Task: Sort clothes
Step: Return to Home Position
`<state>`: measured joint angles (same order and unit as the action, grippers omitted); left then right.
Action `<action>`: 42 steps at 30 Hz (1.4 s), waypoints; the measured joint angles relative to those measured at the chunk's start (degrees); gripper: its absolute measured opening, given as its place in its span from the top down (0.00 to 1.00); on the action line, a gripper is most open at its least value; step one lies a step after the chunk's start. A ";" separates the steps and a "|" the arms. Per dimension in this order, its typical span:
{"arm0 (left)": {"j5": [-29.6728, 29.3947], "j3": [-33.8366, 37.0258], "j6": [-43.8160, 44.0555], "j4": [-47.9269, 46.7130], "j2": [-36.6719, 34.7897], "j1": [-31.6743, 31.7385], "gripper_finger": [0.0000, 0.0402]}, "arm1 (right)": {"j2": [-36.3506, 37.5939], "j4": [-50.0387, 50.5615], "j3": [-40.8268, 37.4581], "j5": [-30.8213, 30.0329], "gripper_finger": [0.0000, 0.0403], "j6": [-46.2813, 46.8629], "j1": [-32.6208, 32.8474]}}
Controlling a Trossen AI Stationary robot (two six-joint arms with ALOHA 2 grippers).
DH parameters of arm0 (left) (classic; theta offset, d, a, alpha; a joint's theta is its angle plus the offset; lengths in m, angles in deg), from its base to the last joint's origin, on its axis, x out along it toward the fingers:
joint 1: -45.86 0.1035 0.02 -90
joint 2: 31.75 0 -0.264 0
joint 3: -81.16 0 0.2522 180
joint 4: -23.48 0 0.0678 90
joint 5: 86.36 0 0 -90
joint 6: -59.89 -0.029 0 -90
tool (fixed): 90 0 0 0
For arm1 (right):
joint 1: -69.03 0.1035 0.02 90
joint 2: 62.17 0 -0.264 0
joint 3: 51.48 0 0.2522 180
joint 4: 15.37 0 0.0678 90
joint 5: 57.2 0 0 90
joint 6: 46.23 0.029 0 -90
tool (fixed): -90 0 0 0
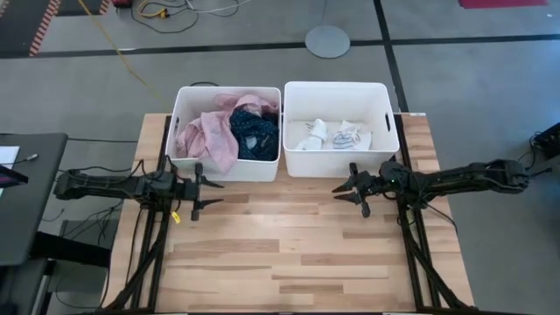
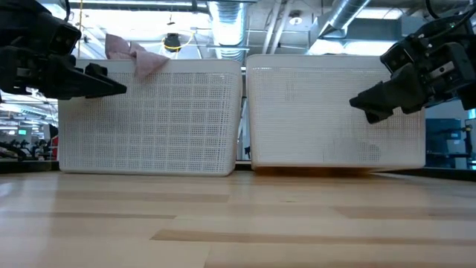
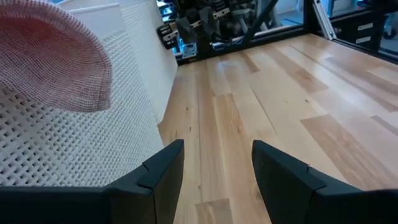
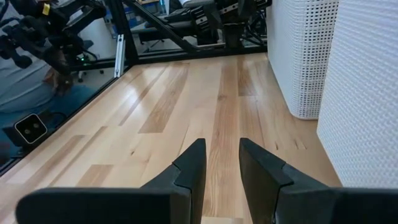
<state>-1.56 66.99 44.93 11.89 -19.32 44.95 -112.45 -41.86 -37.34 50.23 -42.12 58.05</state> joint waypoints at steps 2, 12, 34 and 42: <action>0.02 0.00 -0.33 0.00 0.00 0.00 0.54 | 0.00 0.00 0.00 0.02 0.72 -0.01 0.00; 0.07 0.00 -0.47 0.00 0.00 0.00 0.54 | 0.00 0.00 0.00 0.04 0.72 0.00 0.00; 0.10 0.00 0.52 0.07 0.00 -0.02 0.54 | 0.00 0.00 0.00 0.09 0.72 0.01 0.00; 0.11 0.00 0.59 0.07 0.00 -0.02 0.54 | 0.00 0.00 0.00 0.09 0.72 0.00 0.00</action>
<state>-1.45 66.99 45.52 11.96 -19.32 44.93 -112.45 -41.86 -37.34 50.32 -42.13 58.05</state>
